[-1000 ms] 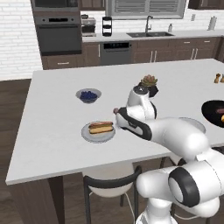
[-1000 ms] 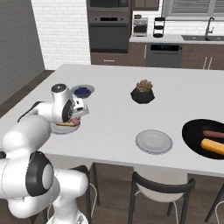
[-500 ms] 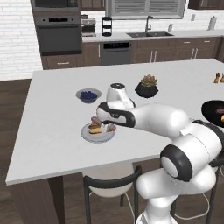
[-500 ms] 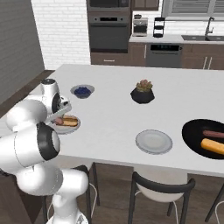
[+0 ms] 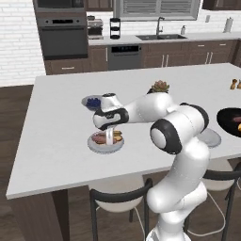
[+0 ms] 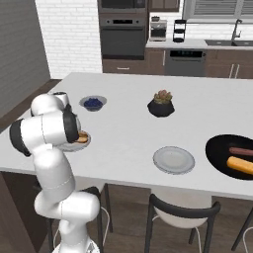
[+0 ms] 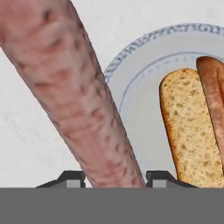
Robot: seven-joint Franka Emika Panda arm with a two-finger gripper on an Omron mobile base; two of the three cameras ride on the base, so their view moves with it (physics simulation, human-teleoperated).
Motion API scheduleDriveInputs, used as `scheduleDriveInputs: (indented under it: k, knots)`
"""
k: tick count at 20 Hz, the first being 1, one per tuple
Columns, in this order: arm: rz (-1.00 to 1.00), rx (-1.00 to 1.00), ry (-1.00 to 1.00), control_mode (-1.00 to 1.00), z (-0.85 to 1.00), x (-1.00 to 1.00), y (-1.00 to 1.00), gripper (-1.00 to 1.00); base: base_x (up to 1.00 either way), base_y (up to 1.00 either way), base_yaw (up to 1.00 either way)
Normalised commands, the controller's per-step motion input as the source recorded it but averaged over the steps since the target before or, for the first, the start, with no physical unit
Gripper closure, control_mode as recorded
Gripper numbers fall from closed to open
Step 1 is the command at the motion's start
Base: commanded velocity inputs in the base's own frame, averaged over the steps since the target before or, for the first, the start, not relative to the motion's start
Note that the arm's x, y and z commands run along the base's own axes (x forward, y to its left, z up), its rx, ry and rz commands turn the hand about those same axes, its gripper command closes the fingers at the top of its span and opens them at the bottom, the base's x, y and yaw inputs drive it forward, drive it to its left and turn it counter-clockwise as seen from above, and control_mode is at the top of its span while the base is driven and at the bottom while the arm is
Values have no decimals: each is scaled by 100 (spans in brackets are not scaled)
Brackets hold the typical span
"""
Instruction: Place one bun and one sausage from the bowl on each plate.
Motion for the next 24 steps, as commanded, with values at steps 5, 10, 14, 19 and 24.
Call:
scheduleDriveInputs:
  k: [5, 10, 14, 19, 24]
  knots:
    - [11, -2, 1, -100, -21, 27, -3, 100, 0, 0, 0]
    - [9, -10, 2, -100, -47, 14, 5, 100, 0, 0, 0]
    - [7, -6, 1, -100, -35, 18, 0, -100, 0, 0, 0]
    - [0, 0, -1, -100, 3, -24, 0, -100, 0, 0, 0]
    - [0, 0, -11, -100, 42, -57, 0, -100, 0, 0, 0]
